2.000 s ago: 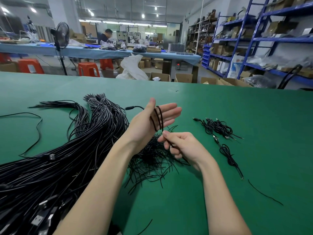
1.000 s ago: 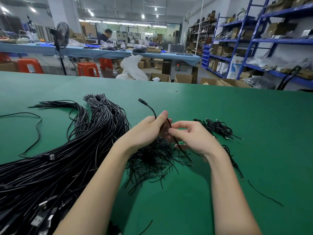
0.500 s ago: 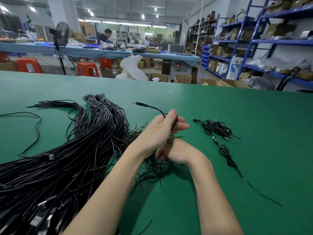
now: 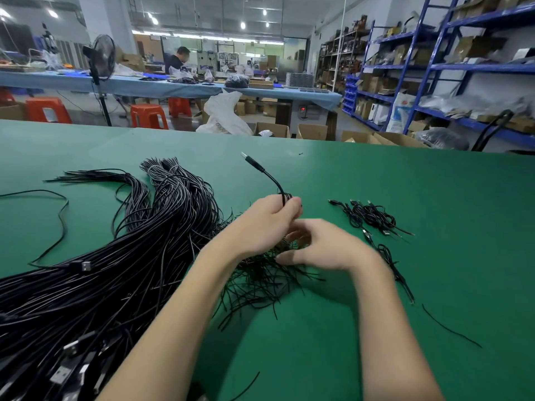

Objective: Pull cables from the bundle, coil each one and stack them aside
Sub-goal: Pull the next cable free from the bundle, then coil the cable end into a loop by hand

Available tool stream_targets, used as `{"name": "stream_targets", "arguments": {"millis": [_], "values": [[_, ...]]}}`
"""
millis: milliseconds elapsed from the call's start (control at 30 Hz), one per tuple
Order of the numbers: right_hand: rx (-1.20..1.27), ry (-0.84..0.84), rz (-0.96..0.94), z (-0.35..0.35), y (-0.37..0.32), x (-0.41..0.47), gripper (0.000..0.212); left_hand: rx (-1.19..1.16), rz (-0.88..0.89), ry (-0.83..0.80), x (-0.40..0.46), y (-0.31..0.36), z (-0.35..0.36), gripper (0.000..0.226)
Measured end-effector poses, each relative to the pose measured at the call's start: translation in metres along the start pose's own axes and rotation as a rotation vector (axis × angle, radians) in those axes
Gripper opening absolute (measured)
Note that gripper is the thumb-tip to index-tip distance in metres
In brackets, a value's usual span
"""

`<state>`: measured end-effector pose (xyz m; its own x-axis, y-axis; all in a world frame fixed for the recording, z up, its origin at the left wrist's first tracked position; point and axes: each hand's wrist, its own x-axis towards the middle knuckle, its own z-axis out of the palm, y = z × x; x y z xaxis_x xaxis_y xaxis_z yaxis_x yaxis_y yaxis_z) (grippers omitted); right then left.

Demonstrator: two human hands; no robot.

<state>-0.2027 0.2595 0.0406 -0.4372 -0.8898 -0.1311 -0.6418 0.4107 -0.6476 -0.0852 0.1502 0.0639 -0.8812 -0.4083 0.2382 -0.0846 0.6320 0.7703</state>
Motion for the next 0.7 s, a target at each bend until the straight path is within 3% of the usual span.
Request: {"name": "stream_targets", "arguments": {"millis": [67, 167, 267, 433, 567, 700], "values": [[0.113, 0.086, -0.055, -0.016, -0.006, -0.016, 0.036, 0.156, -0.024, -0.013, 0.000, -0.006, -0.004, 0.043], [0.539, 0.264, -0.127, -0.025, -0.017, -0.025, 0.031, 0.381, -0.056, -0.027, 0.000, -0.009, 0.000, 0.044], [0.514, 0.342, -0.101, -0.015, -0.027, -0.016, 0.035, 0.452, -0.015, -0.090, -0.001, -0.007, 0.006, 0.042], [0.514, 0.482, -0.137, -0.001, -0.024, -0.008, 0.038, 0.110, 0.001, -0.301, -0.002, -0.007, 0.002, 0.043], [0.199, 0.462, -0.148, 0.000, -0.016, -0.008, 0.009, -0.176, -0.065, -0.488, -0.007, -0.011, -0.004, 0.033], [0.425, 0.277, -0.340, 0.002, -0.015, -0.012, 0.017, -0.394, -0.055, -0.580, -0.012, -0.017, -0.011, 0.033]]}}
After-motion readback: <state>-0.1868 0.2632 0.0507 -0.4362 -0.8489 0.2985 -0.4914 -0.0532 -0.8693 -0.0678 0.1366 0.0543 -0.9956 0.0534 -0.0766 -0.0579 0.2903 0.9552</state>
